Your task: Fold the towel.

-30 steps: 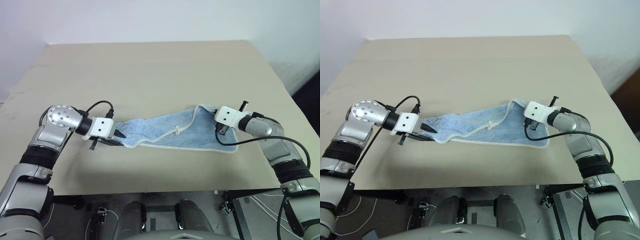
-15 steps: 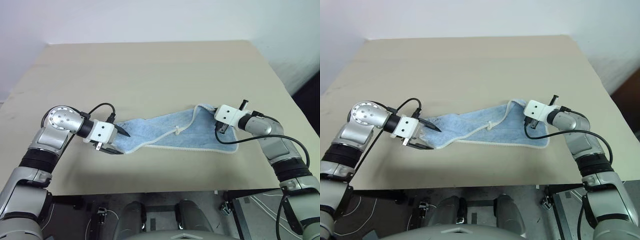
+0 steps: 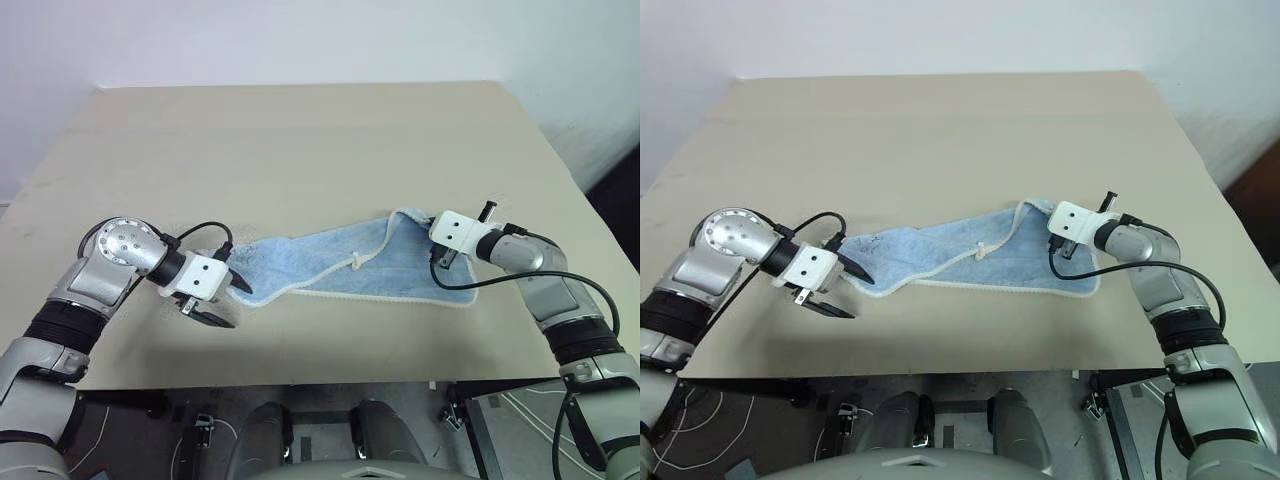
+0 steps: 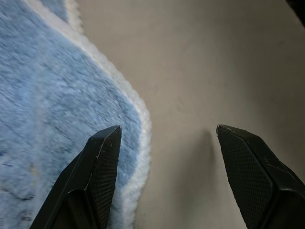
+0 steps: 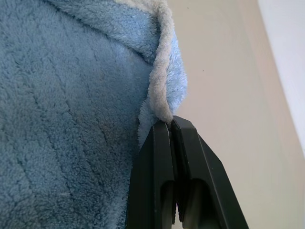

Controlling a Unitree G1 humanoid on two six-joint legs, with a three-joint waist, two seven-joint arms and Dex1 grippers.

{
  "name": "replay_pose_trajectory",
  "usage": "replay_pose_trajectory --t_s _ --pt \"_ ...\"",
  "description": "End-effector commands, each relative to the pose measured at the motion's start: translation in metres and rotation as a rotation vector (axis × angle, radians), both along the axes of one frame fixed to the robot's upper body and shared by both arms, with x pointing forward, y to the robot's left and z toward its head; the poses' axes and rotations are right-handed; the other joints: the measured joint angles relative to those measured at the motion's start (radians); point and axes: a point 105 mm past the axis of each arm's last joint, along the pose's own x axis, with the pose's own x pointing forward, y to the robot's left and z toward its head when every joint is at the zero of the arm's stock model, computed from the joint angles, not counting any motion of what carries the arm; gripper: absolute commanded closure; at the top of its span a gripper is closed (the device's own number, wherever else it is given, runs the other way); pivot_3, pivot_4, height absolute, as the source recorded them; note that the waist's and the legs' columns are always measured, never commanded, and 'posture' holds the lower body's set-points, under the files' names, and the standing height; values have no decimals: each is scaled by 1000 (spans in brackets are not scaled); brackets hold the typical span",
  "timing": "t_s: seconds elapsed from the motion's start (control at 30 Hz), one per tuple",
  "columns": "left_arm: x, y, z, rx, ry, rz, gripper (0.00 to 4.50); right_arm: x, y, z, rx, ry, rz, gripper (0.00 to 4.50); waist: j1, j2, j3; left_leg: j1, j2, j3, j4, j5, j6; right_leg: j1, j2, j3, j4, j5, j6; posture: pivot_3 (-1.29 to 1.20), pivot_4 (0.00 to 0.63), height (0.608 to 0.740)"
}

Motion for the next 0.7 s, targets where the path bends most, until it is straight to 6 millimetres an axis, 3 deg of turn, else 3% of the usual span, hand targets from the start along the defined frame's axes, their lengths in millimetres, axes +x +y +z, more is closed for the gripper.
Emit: replay_pose_trajectory --t_s 0.03,0.37,0.47,0.7 --pt "11 -3 -1 24 -71 0 1125 1 2 15 11 -54 5 4500 3 0 0 0 0 0 0 0 0 0 0 0 0 0 0 0 150 740" --pt "30 -5 3 6 -122 49 1125 1 4 14 13 -53 9 4500 25 0 0 5 -1 1 0 13 9 6 0 0 -1 11 -1 0 150 740" --pt "30 -3 4 7 -110 53 1626 1 5 13 15 -52 13 4500 23 0 0 6 -1 2 0 17 9 6 0 1 -1 13 -2 0 150 740" --pt "29 -2 4 -4 -92 62 3805 2 7 13 17 -55 17 4500 24 0 0 4 -1 2 0 18 9 4 0 1 -1 15 -2 0 150 740"
